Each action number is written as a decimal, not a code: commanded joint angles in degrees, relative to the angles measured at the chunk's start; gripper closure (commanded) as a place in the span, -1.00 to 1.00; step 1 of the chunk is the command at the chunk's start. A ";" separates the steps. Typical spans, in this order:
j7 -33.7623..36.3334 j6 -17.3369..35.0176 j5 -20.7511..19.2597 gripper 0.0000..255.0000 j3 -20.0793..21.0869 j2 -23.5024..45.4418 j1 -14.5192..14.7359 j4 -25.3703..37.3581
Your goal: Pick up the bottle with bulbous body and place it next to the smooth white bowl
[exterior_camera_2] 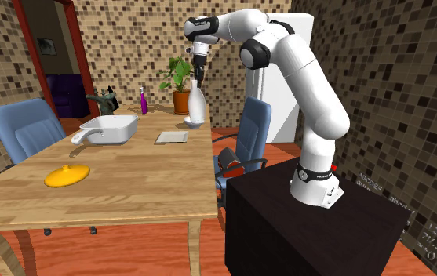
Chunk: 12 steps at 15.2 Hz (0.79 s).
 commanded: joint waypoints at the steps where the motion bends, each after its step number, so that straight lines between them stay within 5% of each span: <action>1: -0.42 2.03 -0.21 1.00 -0.19 -0.47 1.07 -2.65; 12: -2.40 10.39 0.23 1.00 -0.09 -0.57 3.91 -12.07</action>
